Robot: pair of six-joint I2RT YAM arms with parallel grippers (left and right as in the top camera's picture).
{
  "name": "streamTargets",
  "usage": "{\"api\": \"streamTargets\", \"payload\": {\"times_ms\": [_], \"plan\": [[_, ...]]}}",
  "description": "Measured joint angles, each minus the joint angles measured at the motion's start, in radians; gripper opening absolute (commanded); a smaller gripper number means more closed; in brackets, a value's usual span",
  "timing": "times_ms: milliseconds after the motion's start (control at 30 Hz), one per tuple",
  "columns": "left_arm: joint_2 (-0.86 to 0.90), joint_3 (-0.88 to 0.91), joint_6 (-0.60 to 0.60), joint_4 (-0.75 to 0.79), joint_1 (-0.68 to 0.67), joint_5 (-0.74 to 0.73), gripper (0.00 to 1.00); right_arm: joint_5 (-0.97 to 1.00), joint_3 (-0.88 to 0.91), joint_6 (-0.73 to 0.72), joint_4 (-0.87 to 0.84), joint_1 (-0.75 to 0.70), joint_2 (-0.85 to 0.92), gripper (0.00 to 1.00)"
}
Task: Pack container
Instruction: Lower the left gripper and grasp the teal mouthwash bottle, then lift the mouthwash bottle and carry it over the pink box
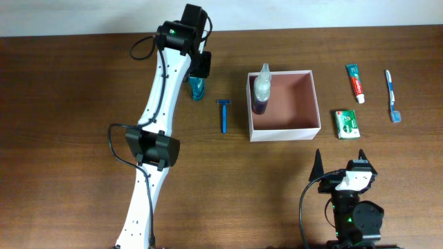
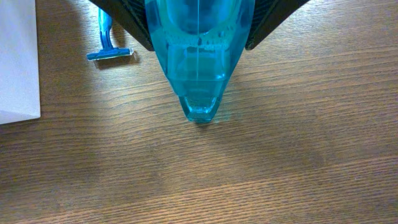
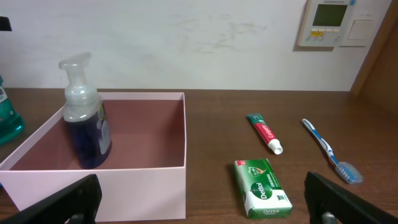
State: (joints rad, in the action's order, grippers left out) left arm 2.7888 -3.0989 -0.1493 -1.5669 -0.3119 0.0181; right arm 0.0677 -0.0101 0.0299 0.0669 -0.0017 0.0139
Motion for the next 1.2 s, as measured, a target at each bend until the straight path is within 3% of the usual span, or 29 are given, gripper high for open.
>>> {"api": "streamTargets", "payload": {"times_ms": [233,767,1200], "plan": [[0.000,-0.003,0.002,0.000,0.000,0.000,0.32,0.000,0.000,0.000,0.000,0.000,0.000,0.99],[-0.020,-0.007,0.000,0.028,0.000,0.000,0.32,0.000,0.000,0.000,0.000,0.000,0.000,0.99],[-0.368,-0.017,0.000,0.166,-0.056,0.000,0.33,0.000,0.000,0.000,0.000,0.000,0.000,0.99]]}}
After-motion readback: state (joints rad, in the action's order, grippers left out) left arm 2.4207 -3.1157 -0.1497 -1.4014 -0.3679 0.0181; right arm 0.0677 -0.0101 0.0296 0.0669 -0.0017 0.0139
